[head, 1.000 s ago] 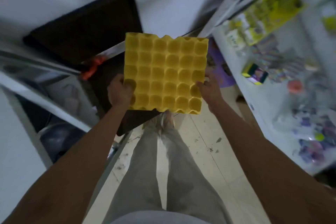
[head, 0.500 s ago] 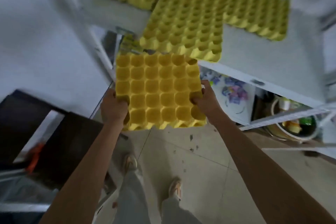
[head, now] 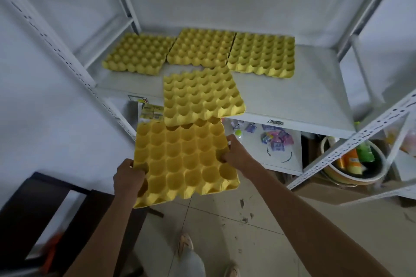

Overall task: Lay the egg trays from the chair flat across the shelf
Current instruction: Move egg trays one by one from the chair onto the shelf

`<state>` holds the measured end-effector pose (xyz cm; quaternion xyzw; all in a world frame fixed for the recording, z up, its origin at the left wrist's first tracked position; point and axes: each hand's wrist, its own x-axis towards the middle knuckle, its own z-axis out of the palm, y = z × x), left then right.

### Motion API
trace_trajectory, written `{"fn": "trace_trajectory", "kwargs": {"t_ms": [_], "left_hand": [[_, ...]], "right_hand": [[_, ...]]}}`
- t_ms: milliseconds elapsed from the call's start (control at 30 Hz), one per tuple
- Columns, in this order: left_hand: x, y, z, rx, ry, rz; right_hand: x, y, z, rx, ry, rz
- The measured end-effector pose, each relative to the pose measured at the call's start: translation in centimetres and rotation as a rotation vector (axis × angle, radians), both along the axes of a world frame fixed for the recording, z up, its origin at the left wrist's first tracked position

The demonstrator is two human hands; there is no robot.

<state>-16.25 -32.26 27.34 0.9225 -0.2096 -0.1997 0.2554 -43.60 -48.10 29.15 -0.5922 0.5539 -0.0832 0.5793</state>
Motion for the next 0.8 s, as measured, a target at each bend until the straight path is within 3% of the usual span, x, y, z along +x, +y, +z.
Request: {"fn": "trace_trajectory", "kwargs": {"t_ms": [333,800], "left_hand": [[8.6,-1.7,2.2,0.054,-0.025,-0.042],[17.8,-2.5,0.0,0.106,-0.032,-0.182]], "right_hand": [[7.4,-0.5,0.2,0.003,0.069,0.052],[15.4,0.2,-1.7,0.069,0.071,-0.001]]}}
